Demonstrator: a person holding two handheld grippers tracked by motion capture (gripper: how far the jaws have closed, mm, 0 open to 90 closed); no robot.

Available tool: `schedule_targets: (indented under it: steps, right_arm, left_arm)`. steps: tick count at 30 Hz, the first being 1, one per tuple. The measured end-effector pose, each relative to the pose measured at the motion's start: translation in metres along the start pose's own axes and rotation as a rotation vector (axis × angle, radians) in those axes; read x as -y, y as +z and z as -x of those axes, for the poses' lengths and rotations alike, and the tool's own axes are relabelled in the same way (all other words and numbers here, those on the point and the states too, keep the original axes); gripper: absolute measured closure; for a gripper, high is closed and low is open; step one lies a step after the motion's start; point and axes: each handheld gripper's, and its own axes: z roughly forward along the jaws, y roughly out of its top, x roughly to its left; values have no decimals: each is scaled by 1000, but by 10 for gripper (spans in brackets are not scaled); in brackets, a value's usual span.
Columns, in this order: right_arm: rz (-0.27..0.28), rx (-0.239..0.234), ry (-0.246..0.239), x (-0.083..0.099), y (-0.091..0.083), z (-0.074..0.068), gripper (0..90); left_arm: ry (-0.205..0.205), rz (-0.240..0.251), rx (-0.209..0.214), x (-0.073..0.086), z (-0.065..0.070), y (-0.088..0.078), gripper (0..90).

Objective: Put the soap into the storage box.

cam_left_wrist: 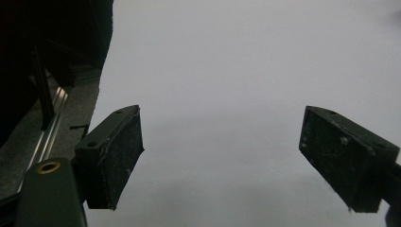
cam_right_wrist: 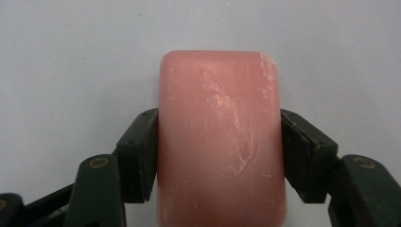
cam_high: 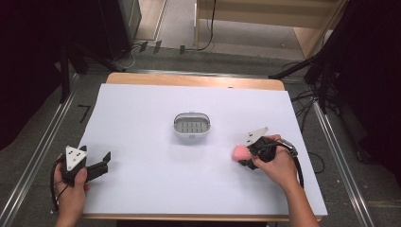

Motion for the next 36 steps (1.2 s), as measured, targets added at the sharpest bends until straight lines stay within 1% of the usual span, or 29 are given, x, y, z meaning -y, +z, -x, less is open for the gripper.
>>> schedule_targets:
  steps: [3,4,8,11,13,15,17,19,20,21,22,24,25,26,27,29,30,34,36]
  right_arm:
    - [5,-29,-11,0,-2,1,386]
    - [5,-29,-11,0,-2,1,386]
    - [9,-34,-39,-1,-3,0,387]
    - [43,-34,-38,-1,-8,2,387]
    - [50,-35,-33,-2,-10,2,387]
    - [45,-32,-46,-5,-11,3,387]
    - [50,-33,-54,-11,-13,3,387]
    - [58,-36,-75,-21,-15,3,387]
    - [58,-36,-75,-21,-15,3,387]
    - [60,-38,-90,-28,-15,3,387]
    - [60,-38,-90,-28,-15,3,387]
    - [63,-42,-101,-35,-15,4,387]
    - [64,-45,-111,-41,-13,5,387]
    - [64,-45,-111,-41,-13,5,387]
    - [70,-49,-121,-45,-12,5,387]
    - [71,-58,-125,-51,-11,6,387]
    - [67,-61,-138,-55,-10,6,387]
    - [69,-73,-167,-69,-8,7,387]
    - [65,-75,-183,-77,-7,8,387]
  left_arm:
    - [1,1,1,0,0,0,152]
    - [1,1,1,0,0,0,152]
    - [0,1,-1,0,0,0,152]
    - [0,1,-1,0,0,0,152]
    - [-1,0,-2,0,0,0,152]
    - [-1,0,-2,0,0,0,152]
    - [-1,0,-3,0,0,0,152]
    - [-3,-1,-5,0,0,0,152]
    - [-2,-4,-10,0,0,0,152]
    - [3,-1,-13,0,1,0,151]
    - [3,-1,-13,0,1,0,152]
    - [8,1,-16,0,1,0,152]
    - [8,3,-20,1,2,0,152]
    - [8,3,-20,1,2,0,152]
    - [9,5,-20,1,2,-1,152]
    - [10,6,-24,1,2,0,156]
    - [12,5,-24,1,2,0,157]
    - [18,-24,-27,0,3,2,158]
    - [27,-33,-35,-1,4,3,158]
